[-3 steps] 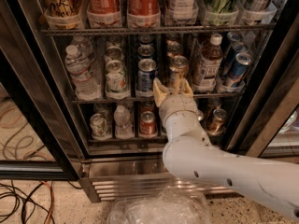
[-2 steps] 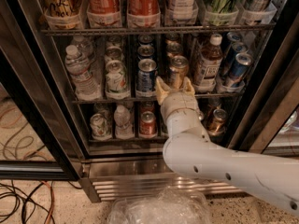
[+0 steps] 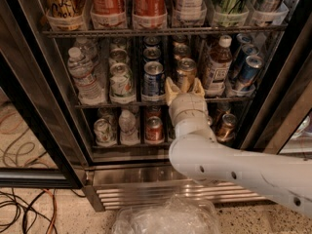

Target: Pick orange can from middle shelf of fridge

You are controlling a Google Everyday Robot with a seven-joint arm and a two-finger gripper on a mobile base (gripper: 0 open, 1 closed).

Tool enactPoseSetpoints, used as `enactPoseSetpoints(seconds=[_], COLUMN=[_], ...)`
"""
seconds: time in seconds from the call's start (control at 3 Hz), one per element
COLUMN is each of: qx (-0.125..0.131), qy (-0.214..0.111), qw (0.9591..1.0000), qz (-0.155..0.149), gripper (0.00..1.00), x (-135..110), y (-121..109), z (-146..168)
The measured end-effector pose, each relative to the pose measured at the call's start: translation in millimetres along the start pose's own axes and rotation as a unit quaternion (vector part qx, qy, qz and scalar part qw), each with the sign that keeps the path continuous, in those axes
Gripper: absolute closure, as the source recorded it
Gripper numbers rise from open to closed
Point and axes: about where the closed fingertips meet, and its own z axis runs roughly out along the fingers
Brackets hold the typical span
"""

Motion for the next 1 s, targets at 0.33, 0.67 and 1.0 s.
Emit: enactPoseSetpoints(seconds=[0.33, 0.67, 1.0], qx=[0.004, 0.007, 0.012], qy=[-0.006, -0.011, -0.012], qw=[1.0, 0.9999, 0.9998], qz=[-0.002, -0.006, -0.011], gripper=[0.4, 0.4, 0.4], x=[-1.3, -1.0, 1.5], y=[0.1, 0.3, -0.4], z=[11.0, 23.2, 33.4])
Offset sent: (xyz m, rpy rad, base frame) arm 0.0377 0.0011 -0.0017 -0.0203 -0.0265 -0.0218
